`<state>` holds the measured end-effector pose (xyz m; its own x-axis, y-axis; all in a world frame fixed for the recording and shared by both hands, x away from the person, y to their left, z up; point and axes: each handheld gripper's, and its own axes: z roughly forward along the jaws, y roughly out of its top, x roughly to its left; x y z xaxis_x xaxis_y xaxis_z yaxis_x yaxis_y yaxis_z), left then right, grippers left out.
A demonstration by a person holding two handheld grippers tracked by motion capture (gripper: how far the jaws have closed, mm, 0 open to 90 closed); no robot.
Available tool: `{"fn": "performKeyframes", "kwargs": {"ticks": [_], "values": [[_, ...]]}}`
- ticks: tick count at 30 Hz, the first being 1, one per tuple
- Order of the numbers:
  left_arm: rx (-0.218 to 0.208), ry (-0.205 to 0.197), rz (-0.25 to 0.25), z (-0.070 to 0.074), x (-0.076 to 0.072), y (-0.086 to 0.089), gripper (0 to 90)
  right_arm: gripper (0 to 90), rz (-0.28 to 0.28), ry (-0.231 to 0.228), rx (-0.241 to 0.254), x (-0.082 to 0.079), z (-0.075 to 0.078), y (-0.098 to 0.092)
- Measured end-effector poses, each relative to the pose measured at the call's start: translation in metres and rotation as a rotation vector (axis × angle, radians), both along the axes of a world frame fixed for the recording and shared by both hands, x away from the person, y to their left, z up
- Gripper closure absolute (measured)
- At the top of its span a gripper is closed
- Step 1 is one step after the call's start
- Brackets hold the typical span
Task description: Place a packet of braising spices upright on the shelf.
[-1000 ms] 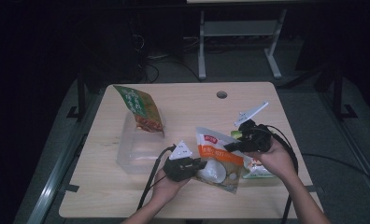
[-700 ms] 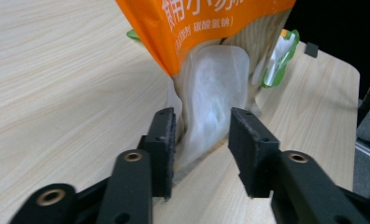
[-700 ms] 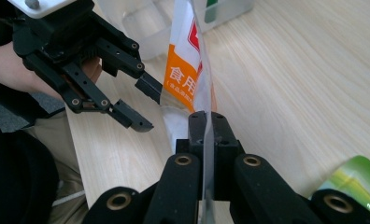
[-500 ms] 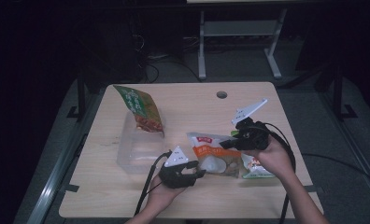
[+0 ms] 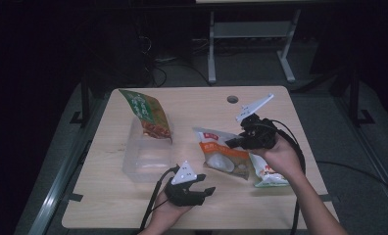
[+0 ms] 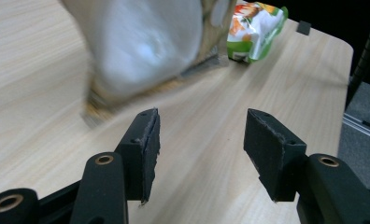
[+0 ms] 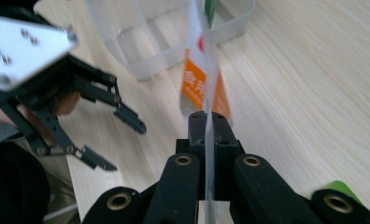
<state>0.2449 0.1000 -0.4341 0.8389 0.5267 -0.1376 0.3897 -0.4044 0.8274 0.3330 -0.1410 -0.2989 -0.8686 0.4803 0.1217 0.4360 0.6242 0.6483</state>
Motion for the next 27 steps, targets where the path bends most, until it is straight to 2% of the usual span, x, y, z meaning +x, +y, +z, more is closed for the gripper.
{"fn": "performKeyframes", "kwargs": {"ticks": [7,12,18,20,22,27], "values": [[-0.007,-0.008,-0.02,-0.002,-0.005,-0.001,44.4,89.9,0.016,-0.014,0.006,0.005,0.013,0.011],[-0.03,0.006,-0.03,-0.003,-0.009,-0.004,41.0,89.9,0.037,-0.024,0.019,0.007,0.024,0.023],[-0.023,-0.022,-0.059,-0.002,-0.014,-0.006,40.1,89.9,0.073,-0.044,0.014,0.01,0.039,0.041],[-0.02,-0.011,-0.065,-0.001,-0.015,-0.006,39.7,89.9,0.091,-0.054,0.02,0.012,0.044,0.048],[-0.018,-0.027,-0.072,-0.002,-0.015,-0.006,39.5,89.9,0.097,-0.053,0.025,0.014,0.047,0.053],[-0.018,-0.035,-0.091,-0.003,-0.018,-0.008,37.9,89.9,0.12,-0.052,0.036,0.019,0.054,0.067]]}}
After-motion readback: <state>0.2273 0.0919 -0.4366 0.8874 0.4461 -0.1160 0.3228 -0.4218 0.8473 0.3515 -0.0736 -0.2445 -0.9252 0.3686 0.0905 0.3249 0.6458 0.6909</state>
